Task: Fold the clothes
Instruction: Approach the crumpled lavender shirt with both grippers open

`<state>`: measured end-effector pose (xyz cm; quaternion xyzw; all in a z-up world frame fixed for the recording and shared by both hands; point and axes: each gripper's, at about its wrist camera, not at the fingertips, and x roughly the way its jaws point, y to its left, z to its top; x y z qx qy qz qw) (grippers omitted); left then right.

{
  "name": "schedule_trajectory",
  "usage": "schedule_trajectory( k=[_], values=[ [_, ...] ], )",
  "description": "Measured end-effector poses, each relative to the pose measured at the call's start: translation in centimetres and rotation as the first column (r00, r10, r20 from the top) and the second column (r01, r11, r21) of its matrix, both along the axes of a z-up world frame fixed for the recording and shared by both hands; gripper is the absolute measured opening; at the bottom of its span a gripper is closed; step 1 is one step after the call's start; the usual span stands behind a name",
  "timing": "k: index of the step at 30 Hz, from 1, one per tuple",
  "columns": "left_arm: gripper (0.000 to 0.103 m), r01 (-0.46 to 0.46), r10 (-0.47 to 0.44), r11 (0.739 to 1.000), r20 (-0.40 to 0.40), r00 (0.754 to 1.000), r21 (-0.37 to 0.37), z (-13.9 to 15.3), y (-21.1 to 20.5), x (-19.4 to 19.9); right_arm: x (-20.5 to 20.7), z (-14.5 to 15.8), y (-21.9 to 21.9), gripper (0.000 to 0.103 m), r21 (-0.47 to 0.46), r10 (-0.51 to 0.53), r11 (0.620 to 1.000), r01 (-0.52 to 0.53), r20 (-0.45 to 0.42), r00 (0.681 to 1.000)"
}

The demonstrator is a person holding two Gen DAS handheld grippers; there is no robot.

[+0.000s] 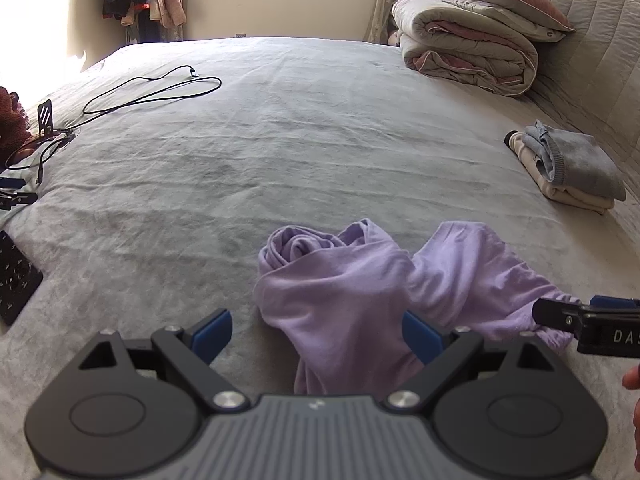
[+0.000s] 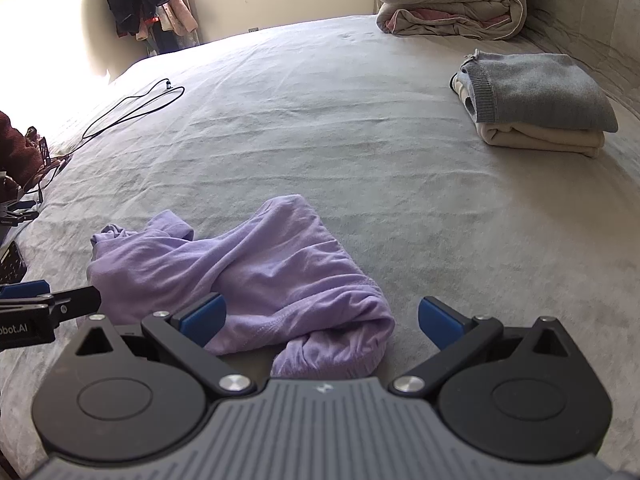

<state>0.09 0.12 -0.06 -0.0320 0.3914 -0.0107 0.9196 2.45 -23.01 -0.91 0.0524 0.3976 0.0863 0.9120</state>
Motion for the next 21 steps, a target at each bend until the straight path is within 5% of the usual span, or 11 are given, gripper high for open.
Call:
schedule_trajectory(
  k=[9,21],
  values=[
    [0.093,-0.013,0.012,1.000,-0.013,1.000,-0.019,-0.3,0.6,0.5,0.3,-0.4,0.2,0.103,-0.007,0.012,1.000,-0.012,-0.006,1.000],
    [0.093,-0.036,0.025,0.987,-0.078,0.997,-0.155,-2.1,1.4,2.2,0.5,-0.5,0.6,0.103,0.006,0.042,0.999,-0.042,0.000,0.999]
  ],
)
